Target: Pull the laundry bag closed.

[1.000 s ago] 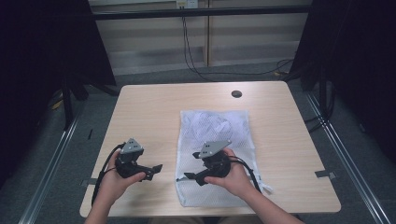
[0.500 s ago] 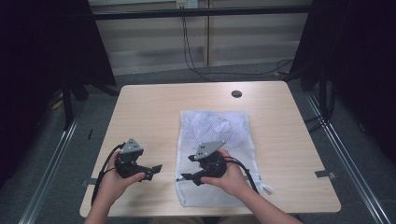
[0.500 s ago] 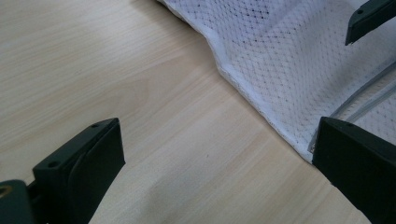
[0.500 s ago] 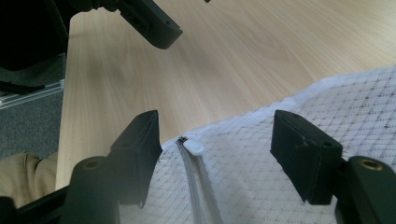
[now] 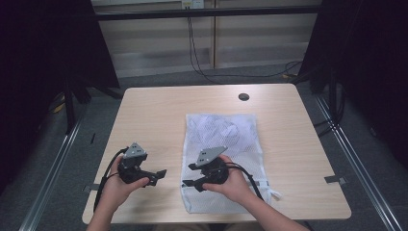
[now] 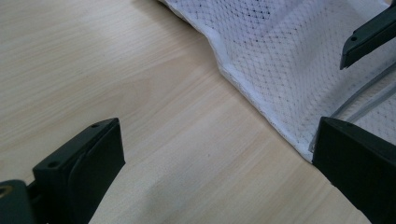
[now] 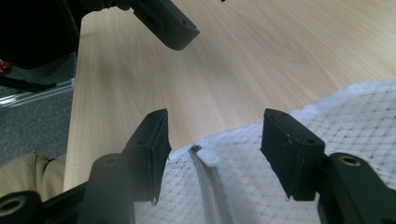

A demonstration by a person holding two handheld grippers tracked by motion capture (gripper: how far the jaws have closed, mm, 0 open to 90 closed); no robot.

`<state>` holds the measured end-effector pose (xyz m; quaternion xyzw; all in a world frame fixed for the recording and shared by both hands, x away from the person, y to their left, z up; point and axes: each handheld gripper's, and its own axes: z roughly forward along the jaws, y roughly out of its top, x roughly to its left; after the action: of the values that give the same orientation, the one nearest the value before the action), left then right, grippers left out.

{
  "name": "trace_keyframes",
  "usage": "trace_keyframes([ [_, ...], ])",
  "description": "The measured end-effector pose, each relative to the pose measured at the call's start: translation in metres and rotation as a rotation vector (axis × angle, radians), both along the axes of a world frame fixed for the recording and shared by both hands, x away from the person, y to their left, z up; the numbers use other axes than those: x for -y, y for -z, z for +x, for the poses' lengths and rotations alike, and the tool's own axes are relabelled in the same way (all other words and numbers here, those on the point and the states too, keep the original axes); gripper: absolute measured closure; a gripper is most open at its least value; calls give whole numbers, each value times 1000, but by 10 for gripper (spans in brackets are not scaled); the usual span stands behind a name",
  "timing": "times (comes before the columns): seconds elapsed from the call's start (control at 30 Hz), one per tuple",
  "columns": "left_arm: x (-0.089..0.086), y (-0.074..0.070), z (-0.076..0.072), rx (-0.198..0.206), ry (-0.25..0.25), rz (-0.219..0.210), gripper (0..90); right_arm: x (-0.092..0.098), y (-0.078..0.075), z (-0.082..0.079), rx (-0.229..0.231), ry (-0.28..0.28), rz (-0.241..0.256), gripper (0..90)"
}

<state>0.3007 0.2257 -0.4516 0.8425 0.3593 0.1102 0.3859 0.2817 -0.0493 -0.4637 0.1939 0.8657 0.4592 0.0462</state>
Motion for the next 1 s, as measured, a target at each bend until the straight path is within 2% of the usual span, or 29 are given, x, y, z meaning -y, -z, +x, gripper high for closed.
trace_keyframes([
  [0.37,-2,0,0,0,-6,0,17,-2,3,4,-29,9,-8,497],
  [0.6,-1,0,0,2,-6,0,17,-5,9,6,-42,-14,-34,615],
  [0.8,-2,0,0,3,-6,2,18,-8,16,10,-64,-12,-58,623],
  [1.0,-2,0,0,3,-7,2,19,-12,24,11,-63,-40,-85,648],
])
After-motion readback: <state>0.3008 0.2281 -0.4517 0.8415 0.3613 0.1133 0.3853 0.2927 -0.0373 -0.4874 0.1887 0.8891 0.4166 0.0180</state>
